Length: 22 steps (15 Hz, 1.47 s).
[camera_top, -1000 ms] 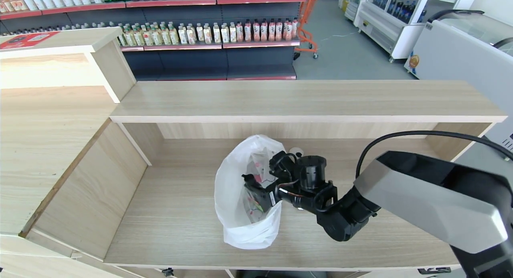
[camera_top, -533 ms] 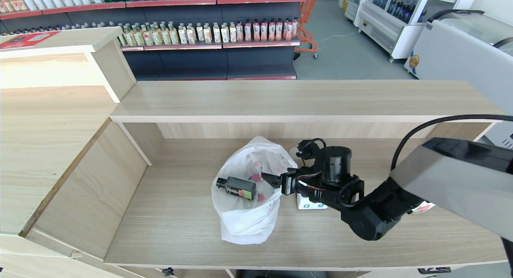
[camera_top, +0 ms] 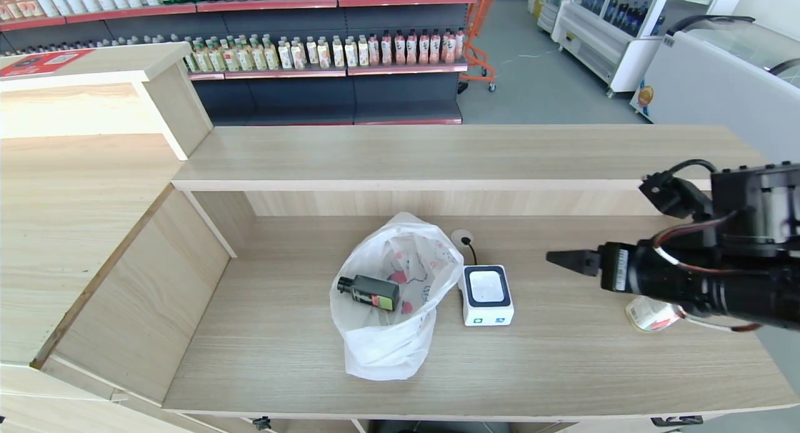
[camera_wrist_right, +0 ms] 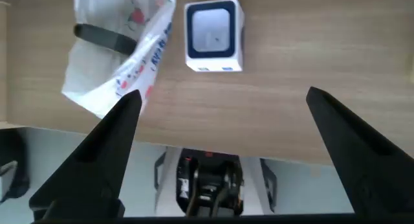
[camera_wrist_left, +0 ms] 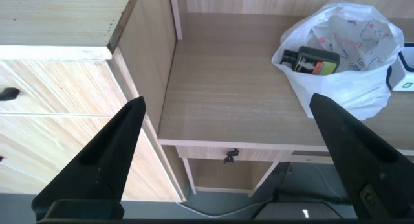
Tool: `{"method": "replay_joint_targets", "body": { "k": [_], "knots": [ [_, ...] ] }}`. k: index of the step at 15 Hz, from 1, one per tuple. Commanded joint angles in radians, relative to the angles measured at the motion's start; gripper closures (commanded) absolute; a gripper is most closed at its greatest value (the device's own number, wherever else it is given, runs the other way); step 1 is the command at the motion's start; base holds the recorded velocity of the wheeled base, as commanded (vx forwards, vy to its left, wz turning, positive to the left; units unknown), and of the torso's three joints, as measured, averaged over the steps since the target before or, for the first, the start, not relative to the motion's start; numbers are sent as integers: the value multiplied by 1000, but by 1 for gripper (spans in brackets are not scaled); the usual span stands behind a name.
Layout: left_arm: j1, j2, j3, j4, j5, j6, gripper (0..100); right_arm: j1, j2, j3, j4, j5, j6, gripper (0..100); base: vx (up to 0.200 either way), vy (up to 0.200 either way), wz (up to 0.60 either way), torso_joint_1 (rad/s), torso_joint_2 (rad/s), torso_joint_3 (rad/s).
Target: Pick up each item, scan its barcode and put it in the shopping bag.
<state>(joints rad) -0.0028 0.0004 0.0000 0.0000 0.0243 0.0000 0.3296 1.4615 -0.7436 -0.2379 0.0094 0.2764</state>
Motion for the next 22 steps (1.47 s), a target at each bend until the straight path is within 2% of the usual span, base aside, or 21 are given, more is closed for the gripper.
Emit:
{"method": "replay_joint_targets", "body": {
  "k": [1,4,8,22],
  "knots": [
    [0,0,0,0,0,0,0,-139,-263,75,166,-95,-78,0,0,0,0,0,0,0],
    [0,0,0,0,0,0,0,-201,-280,118,166,-92,-82,0,0,0,0,0,0,0],
    [0,6,0,0,-1,-5,0,-207,-277,109,160,-58,-77,0,0,0,0,0,0,0],
    [0,3,0,0,0,-9,0,-205,-197,116,167,-58,4,0,0,-200,0,3,3,2]
  ]
}}
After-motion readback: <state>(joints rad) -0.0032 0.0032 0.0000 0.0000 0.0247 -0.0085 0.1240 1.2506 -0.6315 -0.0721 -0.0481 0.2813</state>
